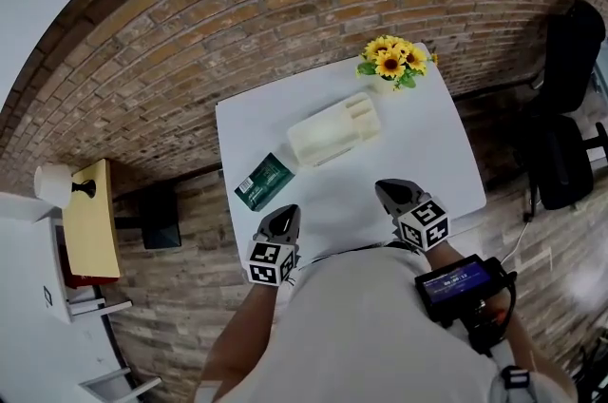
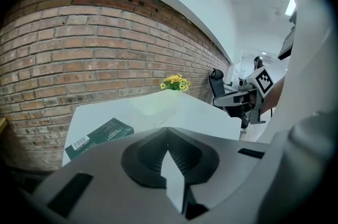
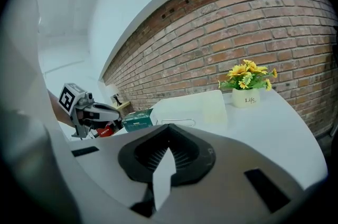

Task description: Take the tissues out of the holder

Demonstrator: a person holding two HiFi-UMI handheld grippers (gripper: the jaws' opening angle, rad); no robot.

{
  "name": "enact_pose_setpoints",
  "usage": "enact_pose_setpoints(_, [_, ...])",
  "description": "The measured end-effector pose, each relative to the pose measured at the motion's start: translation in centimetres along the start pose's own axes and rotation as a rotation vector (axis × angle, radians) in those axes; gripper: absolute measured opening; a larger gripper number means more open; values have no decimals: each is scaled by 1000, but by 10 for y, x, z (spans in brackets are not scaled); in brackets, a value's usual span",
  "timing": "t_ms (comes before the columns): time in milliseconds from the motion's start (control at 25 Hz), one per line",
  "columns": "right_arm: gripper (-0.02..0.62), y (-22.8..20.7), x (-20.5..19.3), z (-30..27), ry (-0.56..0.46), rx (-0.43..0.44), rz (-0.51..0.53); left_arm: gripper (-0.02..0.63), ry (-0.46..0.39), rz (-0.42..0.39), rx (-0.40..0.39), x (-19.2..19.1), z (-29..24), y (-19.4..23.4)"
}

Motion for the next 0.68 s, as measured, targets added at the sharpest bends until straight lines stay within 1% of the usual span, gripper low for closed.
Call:
enact_pose_setpoints(320, [6,-1,-3,1,11,21,-5,8,9,4,27,0,3,2])
enact_pose_setpoints(680, [6,-3,-5,2,7,19,-12,8,28,-8,18,-4,-1,-2])
Point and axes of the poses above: the fingertips, and each gripper's own axes: z backward along the fingers, y to its left, x out of its top, the point moved 9 cm from there along z, backward along the fingers, and after that the axes turned 10 degrees about x, right-handed, at the moved point
